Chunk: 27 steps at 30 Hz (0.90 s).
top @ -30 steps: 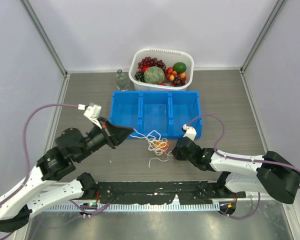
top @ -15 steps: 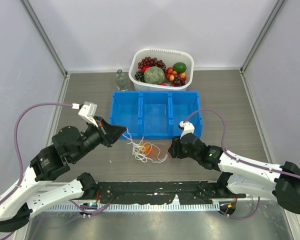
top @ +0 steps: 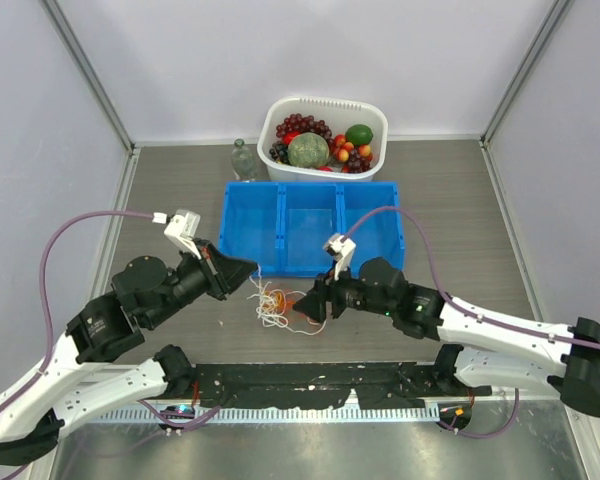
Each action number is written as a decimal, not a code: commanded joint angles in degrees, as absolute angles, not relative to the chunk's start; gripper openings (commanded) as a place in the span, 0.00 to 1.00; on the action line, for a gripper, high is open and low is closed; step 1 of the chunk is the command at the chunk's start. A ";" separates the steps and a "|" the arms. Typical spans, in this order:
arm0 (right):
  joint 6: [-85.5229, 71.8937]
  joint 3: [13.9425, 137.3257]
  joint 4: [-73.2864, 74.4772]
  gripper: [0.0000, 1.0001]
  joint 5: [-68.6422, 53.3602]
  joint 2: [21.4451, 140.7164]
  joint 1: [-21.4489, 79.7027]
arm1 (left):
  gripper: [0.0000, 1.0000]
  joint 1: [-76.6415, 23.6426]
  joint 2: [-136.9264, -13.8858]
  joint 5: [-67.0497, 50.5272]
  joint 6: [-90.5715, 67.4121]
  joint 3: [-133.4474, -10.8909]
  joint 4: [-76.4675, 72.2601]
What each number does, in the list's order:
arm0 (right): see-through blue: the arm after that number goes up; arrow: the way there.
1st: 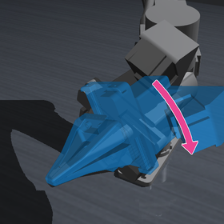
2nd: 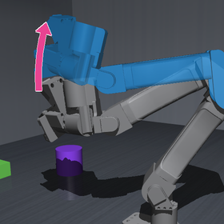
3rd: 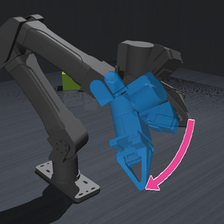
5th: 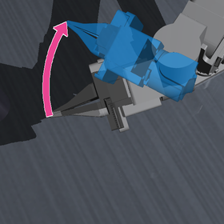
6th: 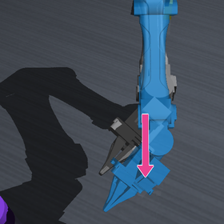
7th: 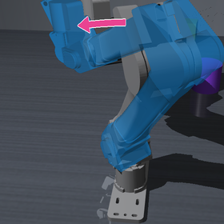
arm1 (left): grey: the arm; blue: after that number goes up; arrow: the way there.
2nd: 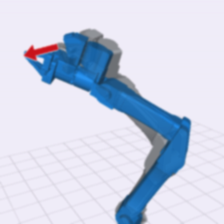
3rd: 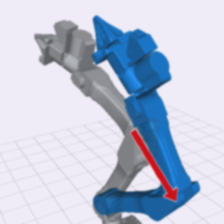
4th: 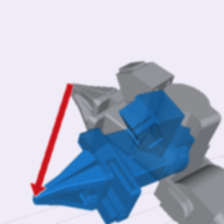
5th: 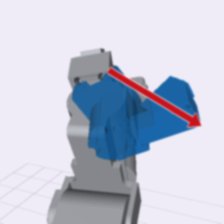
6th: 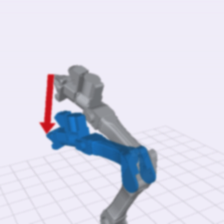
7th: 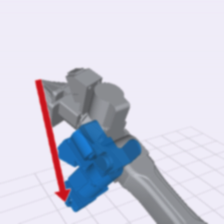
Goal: Untangle the cables
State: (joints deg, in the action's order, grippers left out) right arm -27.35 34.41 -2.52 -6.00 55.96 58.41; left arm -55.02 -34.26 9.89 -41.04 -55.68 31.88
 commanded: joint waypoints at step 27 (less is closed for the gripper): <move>-32.51 36.05 -20.74 0.01 7.82 73.65 67.32 | 0.00 -55.20 -35.42 12.82 -39.99 -64.58 32.42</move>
State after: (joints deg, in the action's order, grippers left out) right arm -29.39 38.81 -17.28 3.33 74.28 67.11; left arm -55.02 -35.24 8.54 -42.28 -58.13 32.80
